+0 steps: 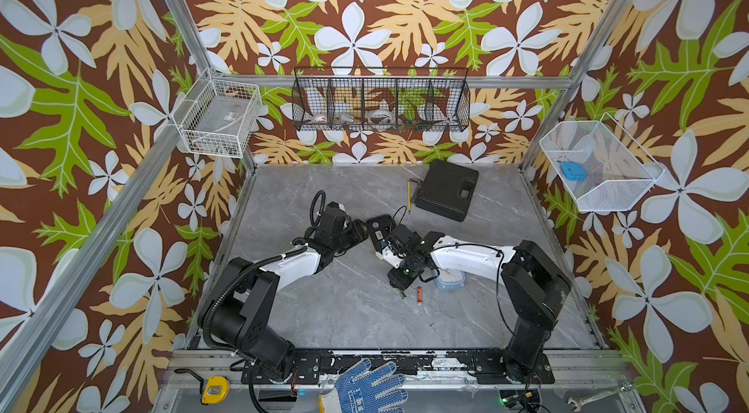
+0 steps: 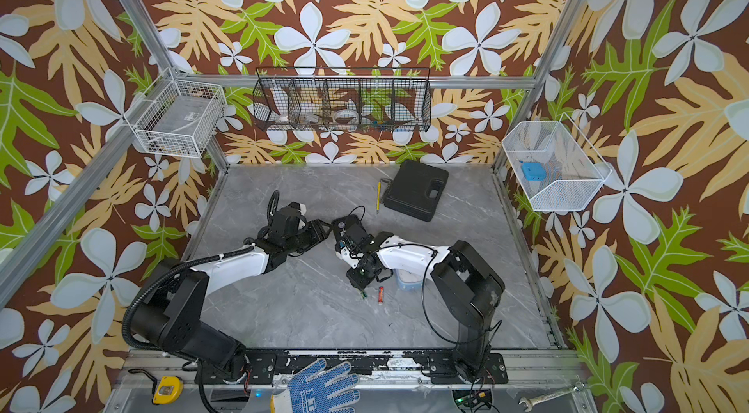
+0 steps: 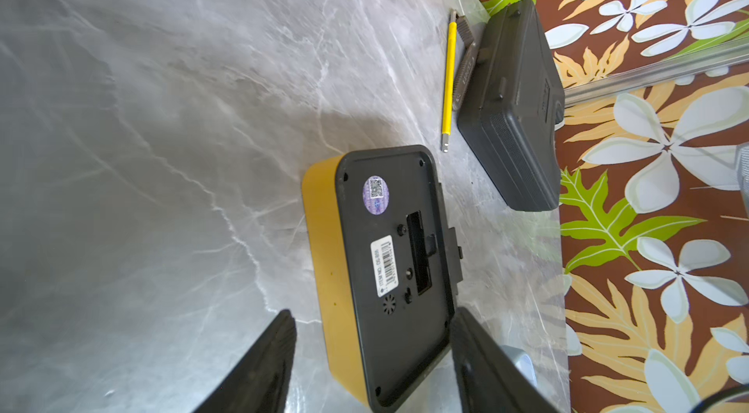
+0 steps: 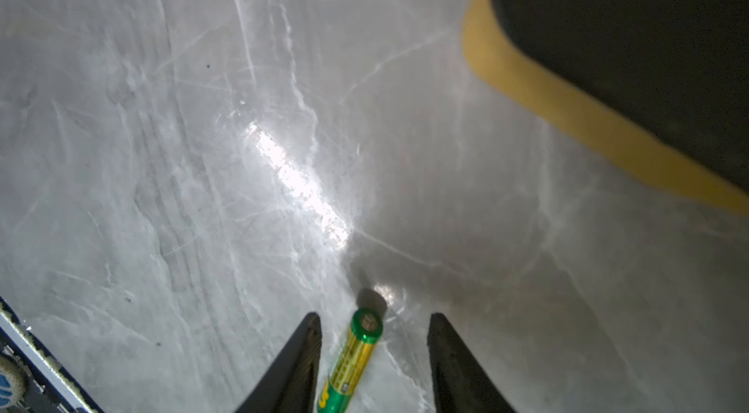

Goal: Insert the battery into the alarm
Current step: Pick up the battery at the center of the board.

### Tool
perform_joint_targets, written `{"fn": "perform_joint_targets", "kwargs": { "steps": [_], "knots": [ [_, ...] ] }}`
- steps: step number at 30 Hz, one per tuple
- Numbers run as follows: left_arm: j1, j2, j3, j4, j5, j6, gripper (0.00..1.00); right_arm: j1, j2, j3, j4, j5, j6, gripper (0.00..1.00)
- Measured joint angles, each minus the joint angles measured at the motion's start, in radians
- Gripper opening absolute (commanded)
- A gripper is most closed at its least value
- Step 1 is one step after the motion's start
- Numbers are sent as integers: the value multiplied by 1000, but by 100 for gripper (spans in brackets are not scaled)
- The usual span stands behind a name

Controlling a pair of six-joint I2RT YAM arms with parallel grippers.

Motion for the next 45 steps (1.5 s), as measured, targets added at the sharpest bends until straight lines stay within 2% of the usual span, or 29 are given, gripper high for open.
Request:
{"fn": "perform_joint_targets", "kwargs": {
  "steps": [7, 19, 29, 38, 43, 45],
  "knots": [
    [0, -14, 3, -22, -4, 29, 63, 4, 49, 46, -32, 55, 19, 41],
    [0, -39, -26, -39, -19, 37, 63, 17, 40, 61, -135, 74, 74, 43],
    [0, -58, -27, -38, -24, 37, 63, 18, 71, 80, -172, 56, 114, 34],
    [-4, -101, -39, -40, -34, 57, 64, 17, 104, 116, -200, 50, 122, 13],
    [-25, -147, -39, -48, -49, 117, 64, 10, 112, 137, -216, 34, 122, 9],
    [-50, -177, -38, -54, -60, 169, 64, -16, 108, 140, -214, -15, 121, 10]
  ]
}}
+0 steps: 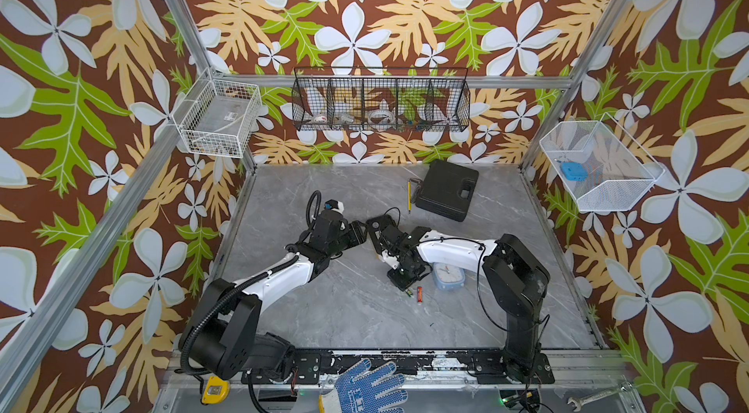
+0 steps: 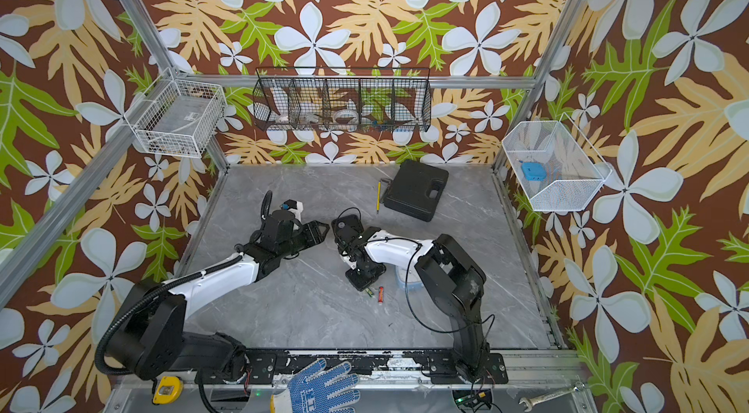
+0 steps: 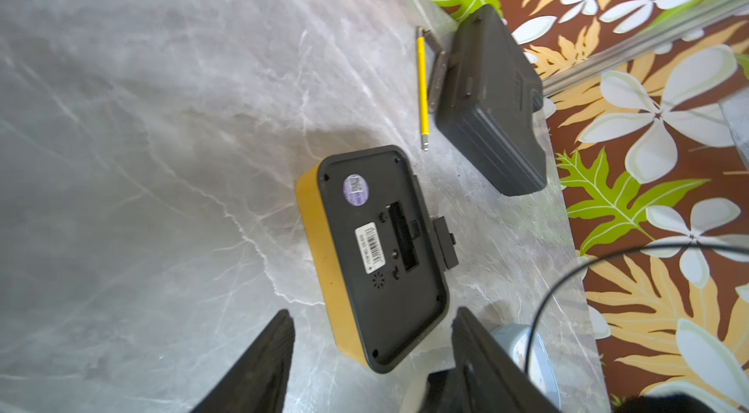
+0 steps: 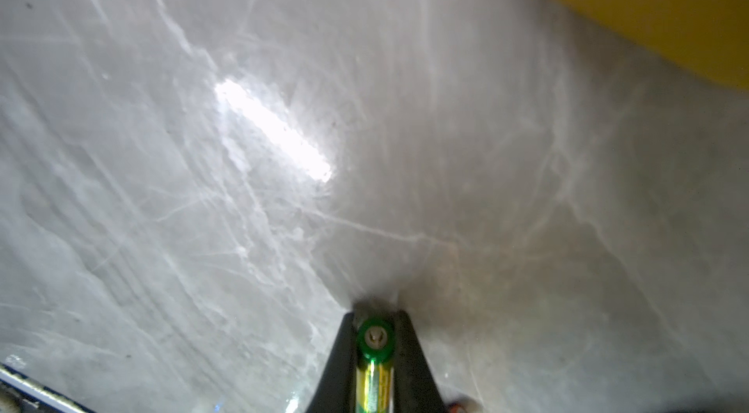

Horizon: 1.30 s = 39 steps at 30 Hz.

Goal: Insert the battery into the alarm
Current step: Pick up the battery at the center of the board.

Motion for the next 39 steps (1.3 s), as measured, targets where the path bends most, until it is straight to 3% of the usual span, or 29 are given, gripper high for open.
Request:
{"fn": "perform_joint_targets", "kwargs": {
  "steps": [4, 9, 14, 20, 26, 32, 39],
  "knots": [
    [-68, -74, -11, 5, -54, 126, 64, -87, -32, 35, -13, -64, -2, 10],
    [-208, -166, -52, 53, -142, 391, 64, -201, -9, 137, -62, -158, -51, 11],
    [-374, -187, -137, 180, -191, 814, 68, -293, 53, 257, -156, -226, -106, 12],
    [-429, -154, -189, 284, -145, 1310, 69, -305, 77, 336, -258, -247, -156, 12],
    [-500, -60, -179, 334, -126, 1728, 69, -307, 66, 323, -305, -267, -164, 13],
    [-510, 25, -120, 319, -127, 1978, 68, -308, 42, 267, -305, -296, -155, 12],
    [-521, 131, -37, 257, -134, 2128, 66, -305, -1, 203, -296, -335, -148, 13]
  ]
}}
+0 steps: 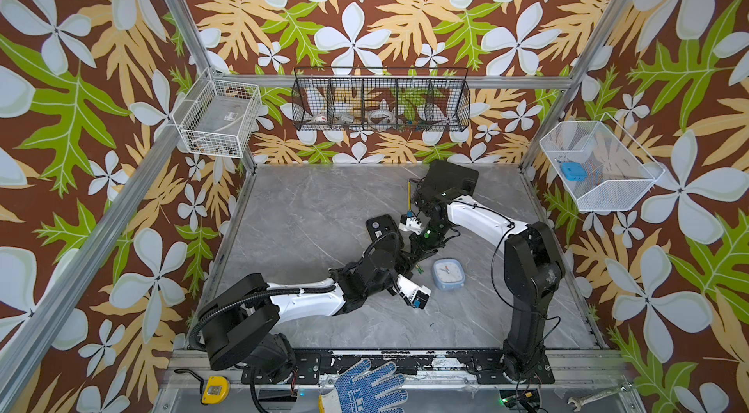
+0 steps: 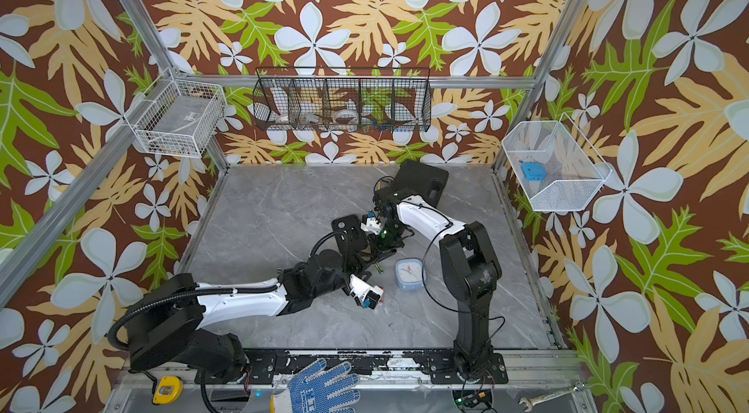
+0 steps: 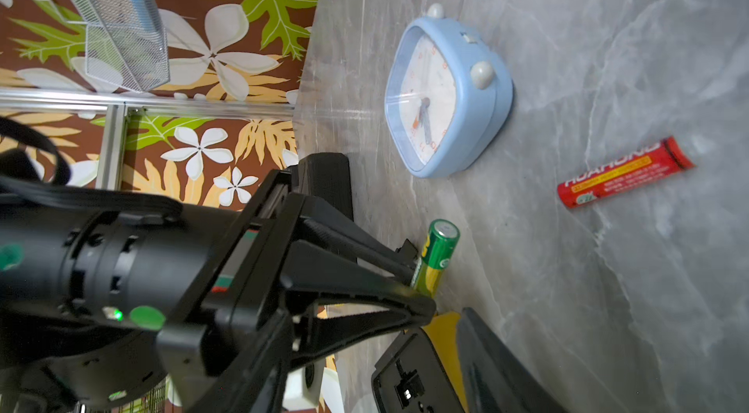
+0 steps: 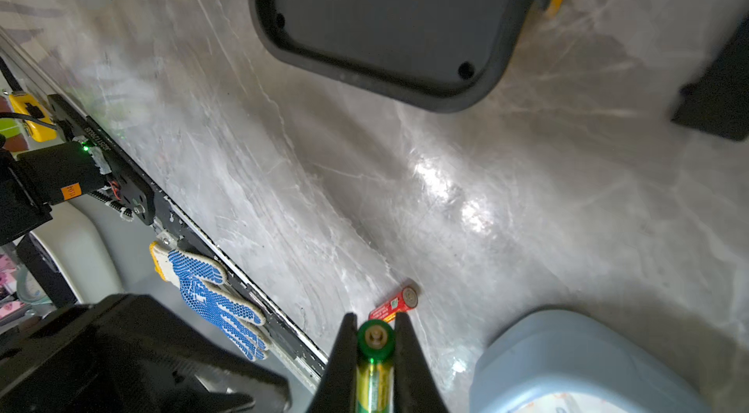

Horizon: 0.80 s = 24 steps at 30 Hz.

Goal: Insert the battery into the alarm
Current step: Pick up the battery at the center of the board.

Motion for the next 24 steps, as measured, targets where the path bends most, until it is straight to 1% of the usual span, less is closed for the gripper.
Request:
{"fn": "perform_joint_targets", "kwargs": {
  "steps": [9, 13, 19, 24],
  "knots": [
    [-24, 69, 58, -102, -12, 108, 66, -3, -26, -55, 29, 17, 0, 12],
    [-35, 109, 87, -108, -20, 138, 65, 2, -37, -66, 52, -14, 15, 12],
    [-57, 172, 126, -99, -60, 166, 58, 3, -38, -78, 71, -34, 23, 12],
    [-58, 182, 128, -95, -98, 187, 55, 3, -38, -84, 91, -34, 23, 12]
  ]
}}
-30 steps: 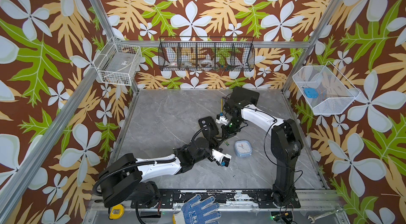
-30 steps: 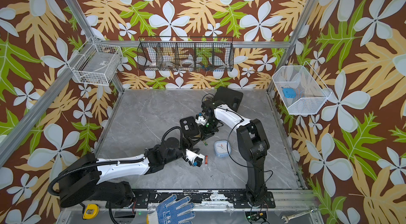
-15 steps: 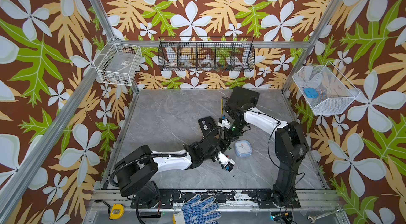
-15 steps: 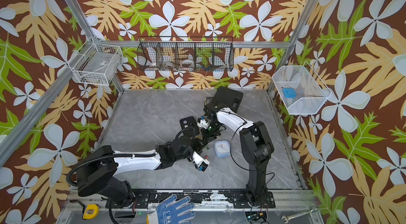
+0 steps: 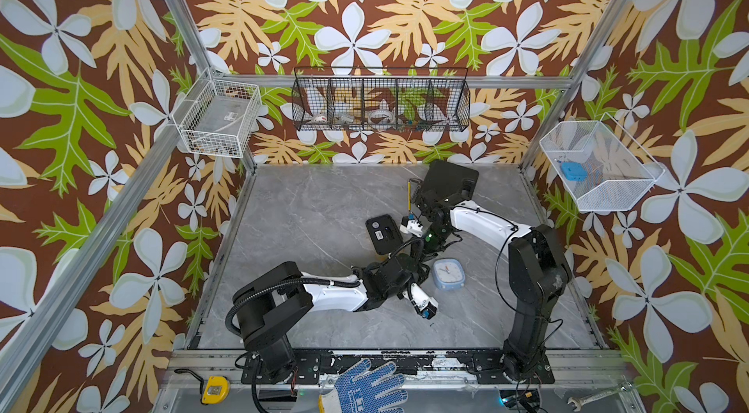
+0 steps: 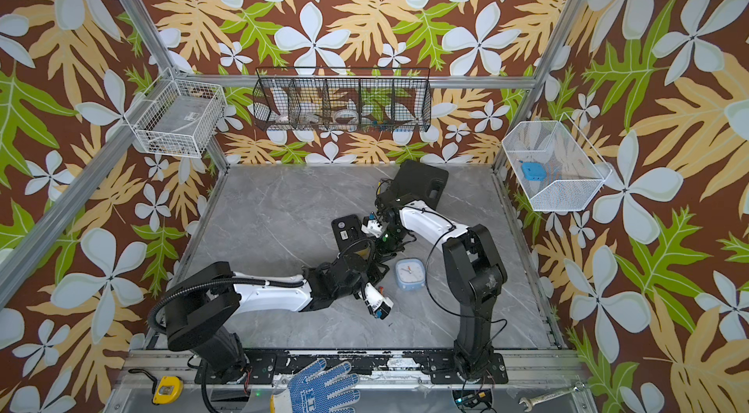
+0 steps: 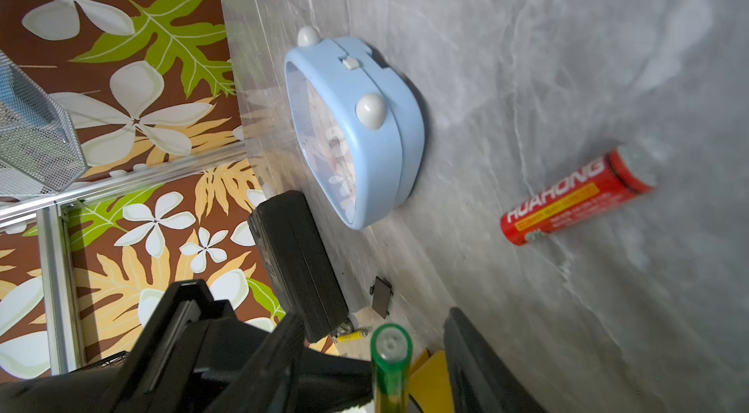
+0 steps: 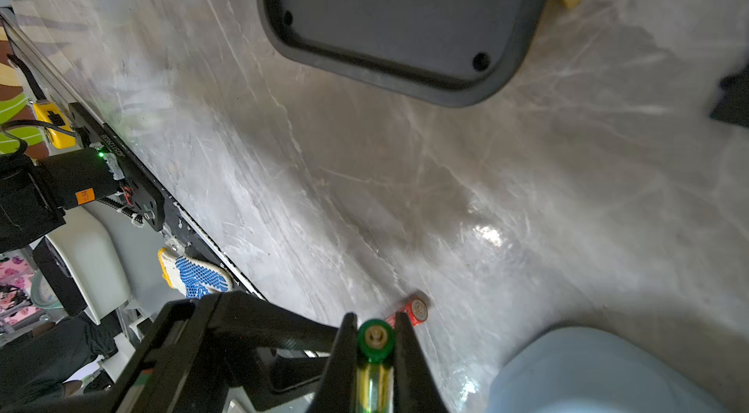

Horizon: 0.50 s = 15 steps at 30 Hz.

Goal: Insert the battery into the alarm
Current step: Pick up the battery at the center of the board.

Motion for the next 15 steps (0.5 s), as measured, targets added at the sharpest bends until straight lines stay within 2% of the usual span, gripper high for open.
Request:
{"fn": "perform_joint_targets", "kwargs": {
  "steps": [5, 15],
  "knots": [
    [0, 2, 3, -12, -38, 8, 49, 0, 0, -2, 15, 2, 0, 12],
    [0, 16, 23, -37, -87, 7, 26, 0, 2, -3, 26, 5, 3, 12]
  ]
}}
